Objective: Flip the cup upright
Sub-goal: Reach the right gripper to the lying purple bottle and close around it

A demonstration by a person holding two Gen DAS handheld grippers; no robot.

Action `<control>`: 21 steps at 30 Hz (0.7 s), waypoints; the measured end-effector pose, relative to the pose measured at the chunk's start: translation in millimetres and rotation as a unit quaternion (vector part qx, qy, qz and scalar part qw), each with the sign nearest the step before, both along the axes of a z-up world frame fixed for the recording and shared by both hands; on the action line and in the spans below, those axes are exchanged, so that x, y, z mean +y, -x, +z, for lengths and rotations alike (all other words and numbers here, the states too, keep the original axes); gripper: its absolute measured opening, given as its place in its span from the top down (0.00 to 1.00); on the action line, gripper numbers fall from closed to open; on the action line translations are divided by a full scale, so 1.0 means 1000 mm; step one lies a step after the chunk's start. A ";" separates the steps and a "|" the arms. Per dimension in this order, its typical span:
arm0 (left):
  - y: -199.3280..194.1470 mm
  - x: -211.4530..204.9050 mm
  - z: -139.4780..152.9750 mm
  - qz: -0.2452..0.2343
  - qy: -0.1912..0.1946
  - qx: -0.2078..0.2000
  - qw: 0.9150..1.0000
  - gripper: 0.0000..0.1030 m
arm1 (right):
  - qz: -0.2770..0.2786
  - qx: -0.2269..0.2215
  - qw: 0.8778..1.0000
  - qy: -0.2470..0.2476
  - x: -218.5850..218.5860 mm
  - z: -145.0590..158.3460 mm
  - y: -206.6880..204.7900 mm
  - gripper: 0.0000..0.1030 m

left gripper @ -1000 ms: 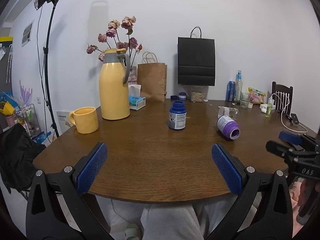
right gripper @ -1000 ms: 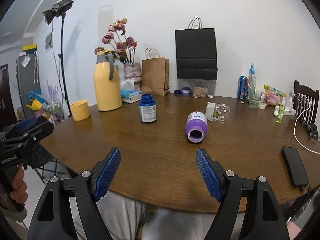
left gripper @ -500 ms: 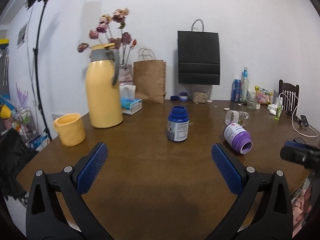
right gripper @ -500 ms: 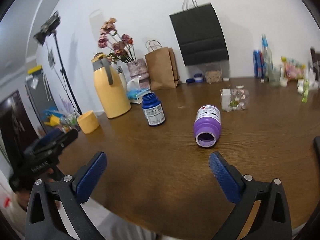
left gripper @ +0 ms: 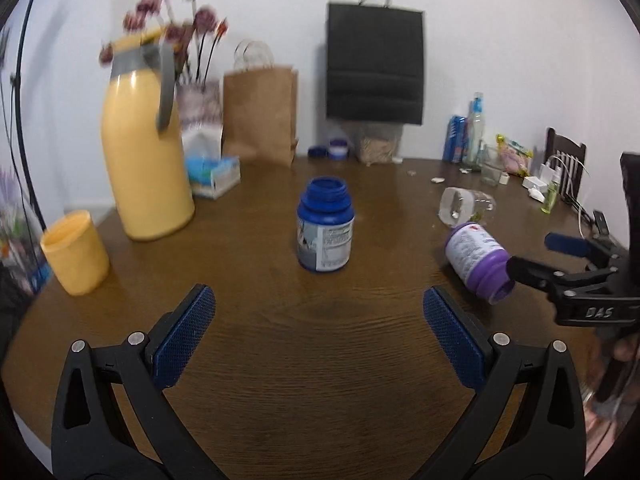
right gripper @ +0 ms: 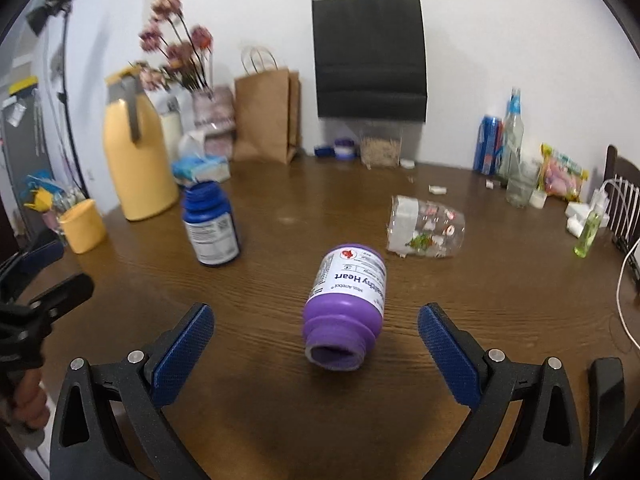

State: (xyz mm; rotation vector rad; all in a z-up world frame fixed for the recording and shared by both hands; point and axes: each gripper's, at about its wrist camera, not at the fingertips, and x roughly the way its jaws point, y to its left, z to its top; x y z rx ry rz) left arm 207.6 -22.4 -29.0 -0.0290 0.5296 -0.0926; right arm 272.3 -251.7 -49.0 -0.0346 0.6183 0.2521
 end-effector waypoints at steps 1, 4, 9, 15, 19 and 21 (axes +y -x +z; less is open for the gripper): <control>-0.006 0.001 -0.003 0.004 0.004 0.010 1.000 0.00 | -0.001 0.005 1.000 0.001 0.001 -0.002 -0.007 0.00; -0.017 0.001 -0.009 0.012 -0.004 0.024 1.000 0.00 | -0.012 0.017 0.999 0.025 0.005 -0.012 -0.027 0.00; -0.022 0.001 -0.007 -0.003 -0.012 0.015 1.000 0.00 | 0.015 0.045 0.997 0.058 0.012 -0.029 -0.052 0.26; -0.024 0.009 -0.006 -0.002 0.013 0.032 0.999 0.00 | 0.087 0.043 0.994 0.043 0.036 -0.030 -0.038 0.35; -0.028 0.012 -0.011 -0.020 0.031 0.030 0.999 0.00 | 0.197 0.026 0.978 0.061 0.076 -0.033 -0.001 0.35; -0.040 0.012 -0.018 -0.032 0.037 0.050 0.998 0.00 | 0.250 0.007 0.965 0.085 0.097 -0.035 0.021 0.35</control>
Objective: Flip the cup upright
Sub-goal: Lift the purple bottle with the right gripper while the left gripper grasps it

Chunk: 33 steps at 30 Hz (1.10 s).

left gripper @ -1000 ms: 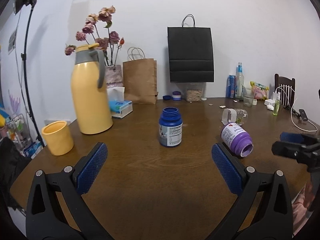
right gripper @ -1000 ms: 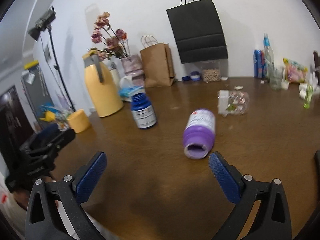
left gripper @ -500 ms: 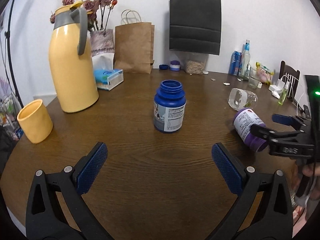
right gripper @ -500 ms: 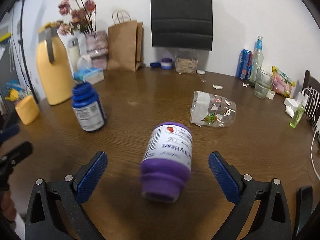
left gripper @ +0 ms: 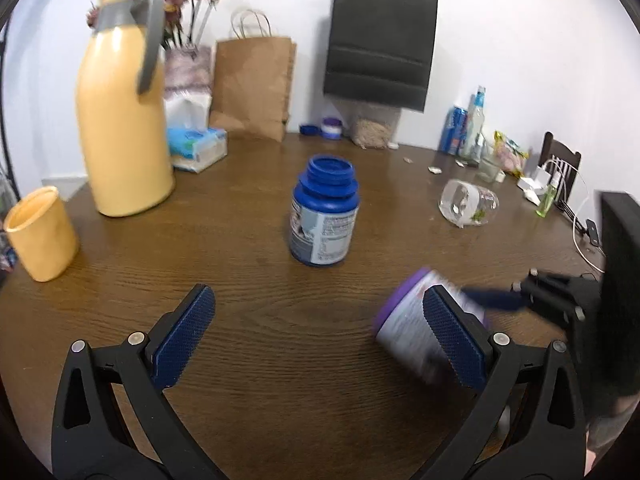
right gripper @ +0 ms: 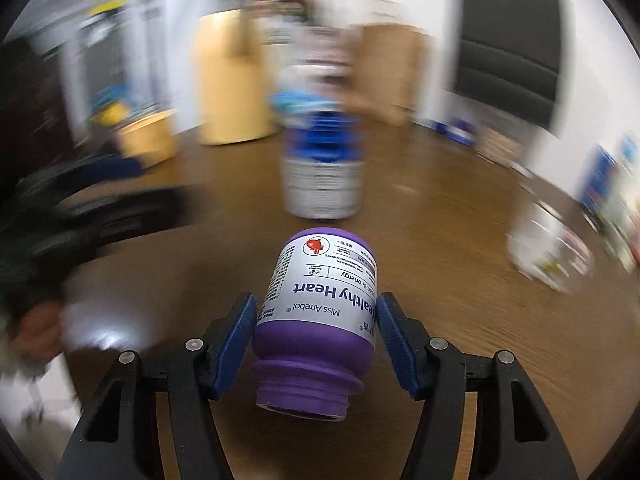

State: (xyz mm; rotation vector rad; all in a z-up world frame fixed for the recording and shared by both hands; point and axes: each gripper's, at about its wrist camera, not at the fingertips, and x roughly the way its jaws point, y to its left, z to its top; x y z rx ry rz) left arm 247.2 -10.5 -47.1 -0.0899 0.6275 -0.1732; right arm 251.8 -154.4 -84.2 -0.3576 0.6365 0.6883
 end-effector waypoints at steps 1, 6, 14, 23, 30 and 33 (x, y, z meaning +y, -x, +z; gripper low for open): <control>-0.005 -0.001 -0.002 -0.003 -0.001 0.012 1.000 0.00 | 0.009 -0.011 1.000 0.009 0.006 -0.001 0.006 0.35; -0.028 -0.019 -0.004 -0.045 -0.002 0.030 0.999 0.02 | 0.035 -0.004 0.999 0.000 0.013 -0.004 0.018 0.35; -0.043 -0.028 -0.019 -0.049 -0.011 0.073 0.996 0.41 | -0.011 0.014 1.000 0.006 -0.013 -0.005 0.008 0.19; -0.022 -0.010 -0.012 -0.011 0.001 0.083 0.997 0.41 | -0.105 0.049 0.993 -0.030 -0.051 -0.006 -0.020 0.19; -0.025 -0.034 -0.001 -0.093 0.045 0.108 0.989 0.10 | -0.129 0.040 0.991 -0.023 -0.062 -0.004 -0.019 0.19; -0.039 -0.053 -0.011 -0.112 0.009 0.145 0.983 0.13 | -0.147 0.048 0.987 -0.036 -0.081 -0.002 -0.022 0.19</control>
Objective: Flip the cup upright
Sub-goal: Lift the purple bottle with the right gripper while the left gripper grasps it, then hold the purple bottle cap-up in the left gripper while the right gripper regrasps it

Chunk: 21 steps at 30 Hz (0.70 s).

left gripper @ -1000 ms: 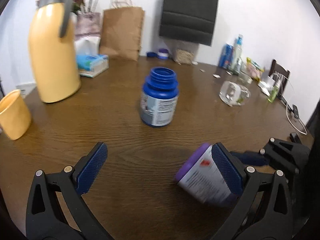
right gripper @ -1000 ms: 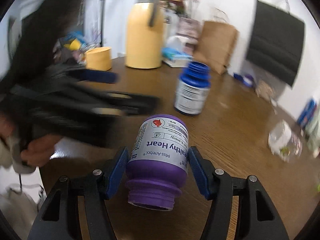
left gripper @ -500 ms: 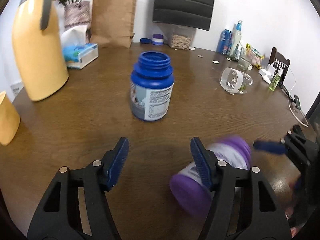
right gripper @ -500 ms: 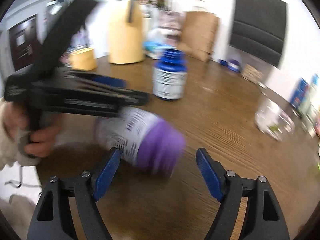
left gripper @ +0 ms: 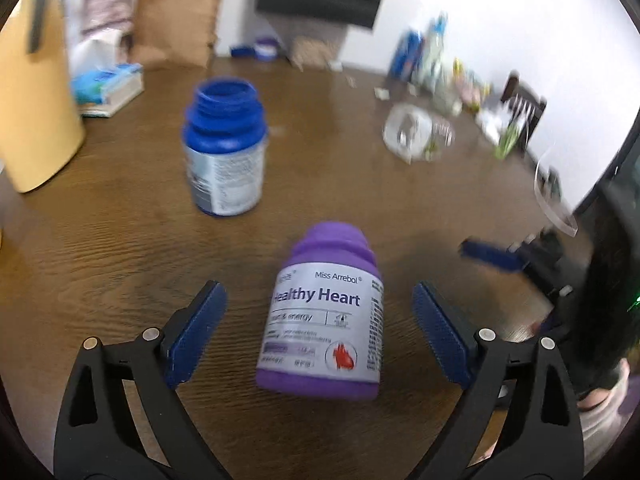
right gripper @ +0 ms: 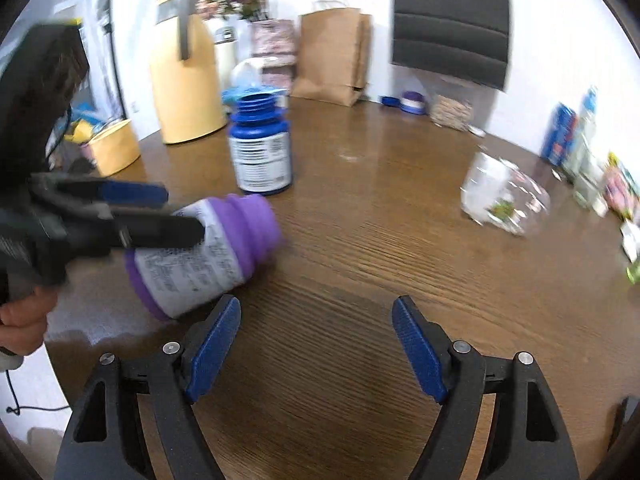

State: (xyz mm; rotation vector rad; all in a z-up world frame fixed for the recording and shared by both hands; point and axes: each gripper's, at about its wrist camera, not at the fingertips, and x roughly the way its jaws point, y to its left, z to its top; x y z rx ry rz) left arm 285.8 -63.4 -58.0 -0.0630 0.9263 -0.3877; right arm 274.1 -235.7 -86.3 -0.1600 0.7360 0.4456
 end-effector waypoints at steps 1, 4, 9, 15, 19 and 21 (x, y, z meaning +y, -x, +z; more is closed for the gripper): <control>-0.004 -0.004 -0.004 -0.006 -0.005 0.013 1.000 0.20 | -0.006 -0.002 1.000 0.000 -0.005 0.002 0.001 0.19; -0.011 -0.009 -0.012 -0.023 0.010 0.043 0.999 0.42 | -0.023 0.000 1.000 -0.009 -0.018 0.006 0.002 0.19; -0.010 -0.007 -0.010 -0.030 0.012 0.050 0.998 0.42 | -0.032 0.014 0.998 -0.061 -0.030 0.008 -0.003 0.19; -0.003 -0.014 -0.013 -0.049 -0.024 0.023 0.998 0.42 | -0.026 -0.002 0.996 -0.082 -0.028 0.017 -0.004 0.19; 0.002 -0.017 -0.011 -0.059 -0.026 0.013 0.998 0.42 | -0.017 -0.010 0.994 -0.110 -0.029 0.026 -0.004 0.19; 0.005 -0.016 -0.005 -0.056 -0.021 -0.011 0.998 0.42 | -0.003 0.013 0.988 -0.152 -0.033 0.027 -0.008 0.19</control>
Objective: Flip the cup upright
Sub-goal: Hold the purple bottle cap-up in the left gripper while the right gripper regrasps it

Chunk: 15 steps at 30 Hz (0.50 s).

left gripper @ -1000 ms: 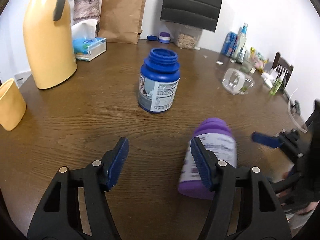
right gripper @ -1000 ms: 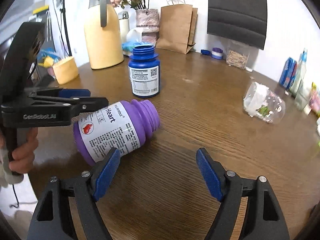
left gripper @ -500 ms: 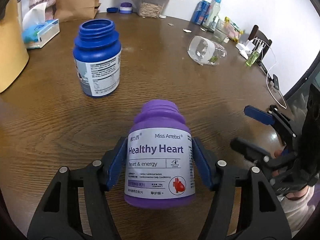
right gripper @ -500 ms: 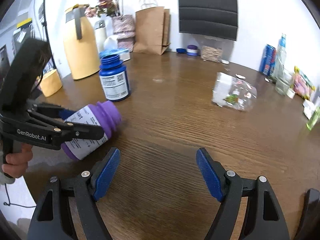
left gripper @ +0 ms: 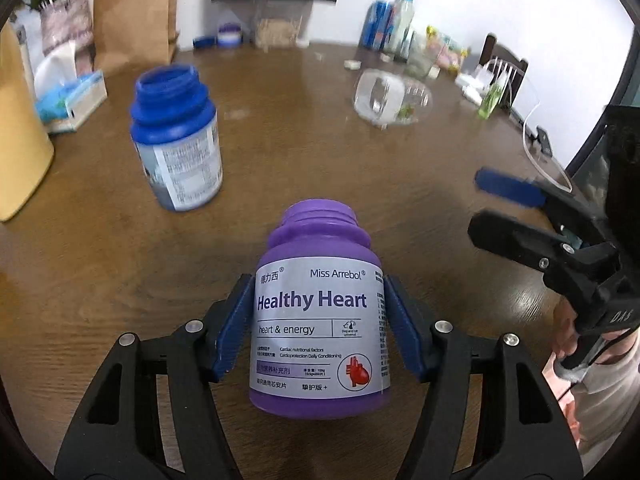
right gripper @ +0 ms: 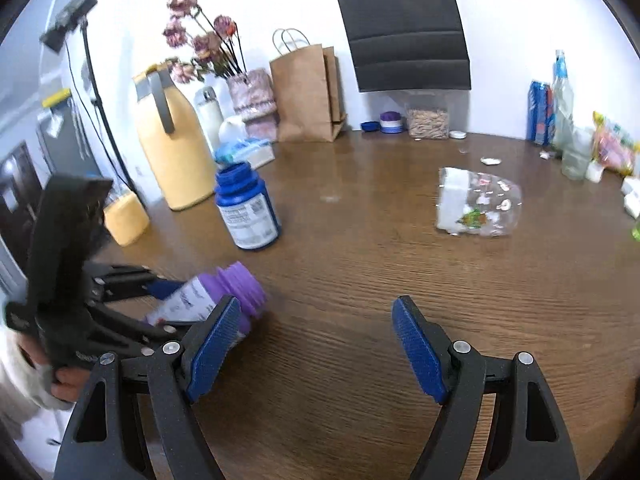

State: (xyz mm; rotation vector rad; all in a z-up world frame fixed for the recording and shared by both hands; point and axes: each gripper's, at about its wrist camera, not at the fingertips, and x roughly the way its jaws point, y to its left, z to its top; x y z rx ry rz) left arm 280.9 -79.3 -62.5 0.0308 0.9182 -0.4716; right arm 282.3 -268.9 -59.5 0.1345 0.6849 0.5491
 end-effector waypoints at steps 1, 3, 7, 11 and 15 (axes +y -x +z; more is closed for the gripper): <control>0.002 0.001 0.006 0.003 0.004 -0.017 1.000 0.42 | 0.009 0.010 1.000 -0.027 -0.003 0.000 -0.002 0.15; 0.004 0.003 0.019 0.009 0.015 -0.047 0.999 0.42 | 0.022 0.021 0.997 -0.073 -0.007 0.003 -0.007 0.05; 0.004 -0.008 0.037 -0.004 -0.007 -0.089 0.996 0.42 | 0.055 0.057 0.987 -0.137 -0.008 0.012 -0.021 0.00; 0.005 -0.016 0.049 -0.023 -0.003 -0.119 0.993 0.42 | 0.077 0.089 0.977 -0.180 -0.003 0.018 -0.041 0.00; 0.002 -0.025 0.052 -0.037 -0.002 -0.132 0.991 0.42 | 0.079 0.113 0.973 -0.183 0.006 0.023 -0.062 0.00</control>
